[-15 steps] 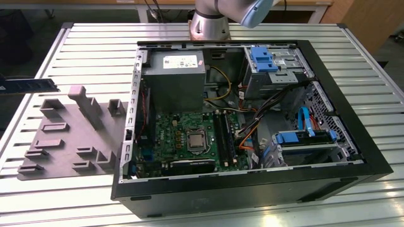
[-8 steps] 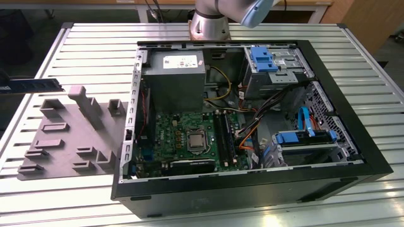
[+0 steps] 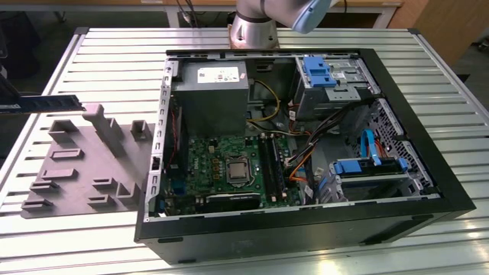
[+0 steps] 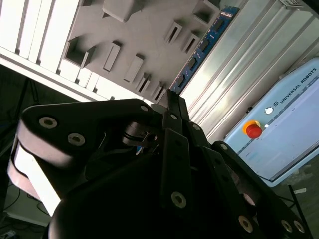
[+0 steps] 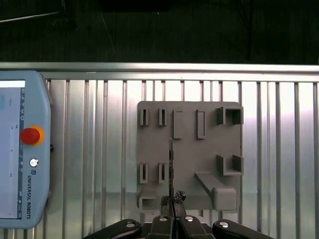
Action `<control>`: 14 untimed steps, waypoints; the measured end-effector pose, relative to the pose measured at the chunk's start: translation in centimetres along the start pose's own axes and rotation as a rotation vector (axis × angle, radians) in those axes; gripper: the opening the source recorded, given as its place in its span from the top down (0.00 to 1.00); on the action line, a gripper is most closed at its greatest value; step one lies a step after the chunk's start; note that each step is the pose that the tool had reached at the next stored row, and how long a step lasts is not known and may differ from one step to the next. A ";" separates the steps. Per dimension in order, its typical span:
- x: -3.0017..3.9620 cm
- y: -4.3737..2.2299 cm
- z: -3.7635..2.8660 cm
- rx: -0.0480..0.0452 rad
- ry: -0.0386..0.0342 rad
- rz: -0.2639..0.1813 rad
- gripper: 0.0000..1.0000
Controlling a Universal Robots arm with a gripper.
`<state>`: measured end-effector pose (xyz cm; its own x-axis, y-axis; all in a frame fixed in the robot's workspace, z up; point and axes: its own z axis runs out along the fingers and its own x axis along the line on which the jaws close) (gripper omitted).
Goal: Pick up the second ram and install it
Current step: 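Pick up the second ram and move it above second insertion slot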
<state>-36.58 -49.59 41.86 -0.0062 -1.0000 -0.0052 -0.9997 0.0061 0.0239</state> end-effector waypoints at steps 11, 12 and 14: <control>-0.01 -1.06 -0.03 -0.0001 0.0001 0.000 0.89; -0.01 -1.14 -0.04 -0.0001 0.0001 0.000 0.89; -0.01 -1.30 -0.03 0.0000 0.0000 0.000 0.89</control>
<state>-35.28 -49.59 41.86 -0.0062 -1.0000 -0.0052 -0.9997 0.0061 0.0239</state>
